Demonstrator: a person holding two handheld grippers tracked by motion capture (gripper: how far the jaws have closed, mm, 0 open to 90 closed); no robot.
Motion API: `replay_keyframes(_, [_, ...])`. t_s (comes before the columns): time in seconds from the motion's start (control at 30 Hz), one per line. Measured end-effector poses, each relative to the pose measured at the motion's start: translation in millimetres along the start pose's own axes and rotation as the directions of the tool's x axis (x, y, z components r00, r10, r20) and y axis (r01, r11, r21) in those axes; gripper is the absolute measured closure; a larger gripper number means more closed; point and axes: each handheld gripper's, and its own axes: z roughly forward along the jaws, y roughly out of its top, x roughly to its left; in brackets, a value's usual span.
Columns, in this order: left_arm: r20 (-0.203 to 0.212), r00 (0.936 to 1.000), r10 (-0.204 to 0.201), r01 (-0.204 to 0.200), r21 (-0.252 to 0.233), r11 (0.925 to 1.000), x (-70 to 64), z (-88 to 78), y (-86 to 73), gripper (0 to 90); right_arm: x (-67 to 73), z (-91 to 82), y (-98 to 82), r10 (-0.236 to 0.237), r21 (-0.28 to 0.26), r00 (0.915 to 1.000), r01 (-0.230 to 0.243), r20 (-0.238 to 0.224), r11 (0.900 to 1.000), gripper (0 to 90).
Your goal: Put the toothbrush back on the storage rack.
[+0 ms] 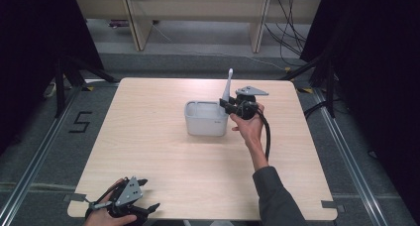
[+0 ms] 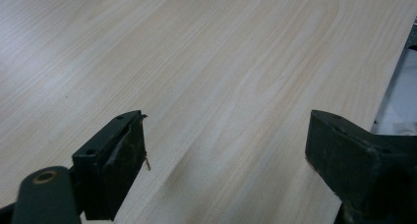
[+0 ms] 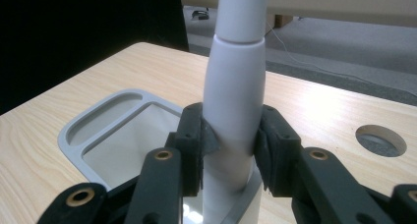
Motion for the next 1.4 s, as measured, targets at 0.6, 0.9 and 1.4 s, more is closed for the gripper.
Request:
replay_keyframes(0.6, [0.012, 0.9999, -0.007, 0.007, -0.007, 1.0000, -0.8, 0.0, 0.2, 14.8, 0.4, -0.4, -4.5, -0.039, 0.002, 0.9992, 0.039, -0.010, 0.999, 66.4])
replay_keyframes(0.9, [0.015, 0.9999, -0.006, 0.006, -0.005, 1.0000, -0.7, -0.1, 0.2, 14.8, 1.8, -3.9, -2.3, -0.012, -0.012, 0.9998, 0.012, -0.015, 1.000, 61.6])
replay_keyframes(1.4, [0.010, 0.9999, -0.004, 0.004, -0.008, 1.0000, -0.7, 0.5, 0.0, 14.8, 0.2, -11.4, 2.9, -0.003, -0.017, 0.9998, 0.003, -0.018, 1.000, 46.8])
